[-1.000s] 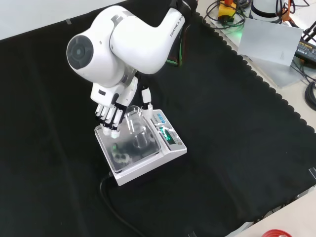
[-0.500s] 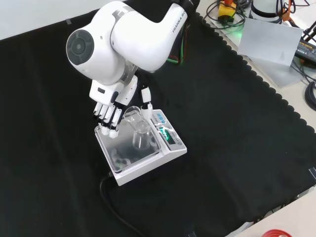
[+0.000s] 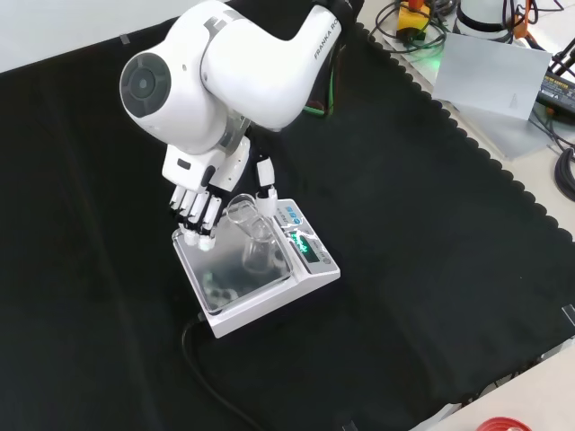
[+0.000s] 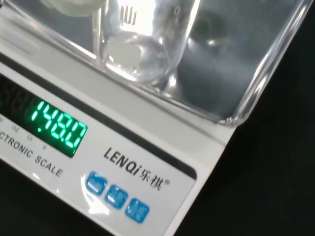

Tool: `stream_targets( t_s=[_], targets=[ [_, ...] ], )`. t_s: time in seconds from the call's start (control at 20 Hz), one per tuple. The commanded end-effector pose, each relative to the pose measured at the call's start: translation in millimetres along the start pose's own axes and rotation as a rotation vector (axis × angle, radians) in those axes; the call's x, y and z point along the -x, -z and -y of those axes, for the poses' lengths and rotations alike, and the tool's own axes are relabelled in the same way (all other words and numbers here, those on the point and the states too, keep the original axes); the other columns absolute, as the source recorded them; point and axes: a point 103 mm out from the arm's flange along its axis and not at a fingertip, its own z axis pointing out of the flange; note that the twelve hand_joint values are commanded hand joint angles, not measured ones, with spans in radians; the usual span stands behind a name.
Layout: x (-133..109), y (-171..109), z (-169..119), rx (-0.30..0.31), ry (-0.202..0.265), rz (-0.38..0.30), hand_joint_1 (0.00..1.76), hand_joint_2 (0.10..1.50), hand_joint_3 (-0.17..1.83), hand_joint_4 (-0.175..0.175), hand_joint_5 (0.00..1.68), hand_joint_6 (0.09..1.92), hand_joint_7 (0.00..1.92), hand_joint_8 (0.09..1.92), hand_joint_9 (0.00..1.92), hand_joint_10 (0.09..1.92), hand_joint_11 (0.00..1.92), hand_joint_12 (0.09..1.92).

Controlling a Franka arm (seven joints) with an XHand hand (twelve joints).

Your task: Put the beaker on the electronic balance.

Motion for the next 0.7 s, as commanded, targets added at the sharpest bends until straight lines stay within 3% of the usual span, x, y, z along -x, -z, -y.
stream_targets(
  t_s=[0.05, 0.7],
  targets=[
    [-0.5, -10.8, 3.1, -0.018, 0.005, -0.007, 0.75, 0.86, -0.16, -0.041, 0.26, 0.09, 0.01, 0.59, 0.03, 0.86, 0.0, 1.44],
    [2.9, -16.4, 4.8, -0.051, -0.002, -0.009, 0.72, 0.84, -0.17, -0.038, 0.25, 0.09, 0.0, 0.54, 0.01, 0.83, 0.0, 1.43]
  ],
)
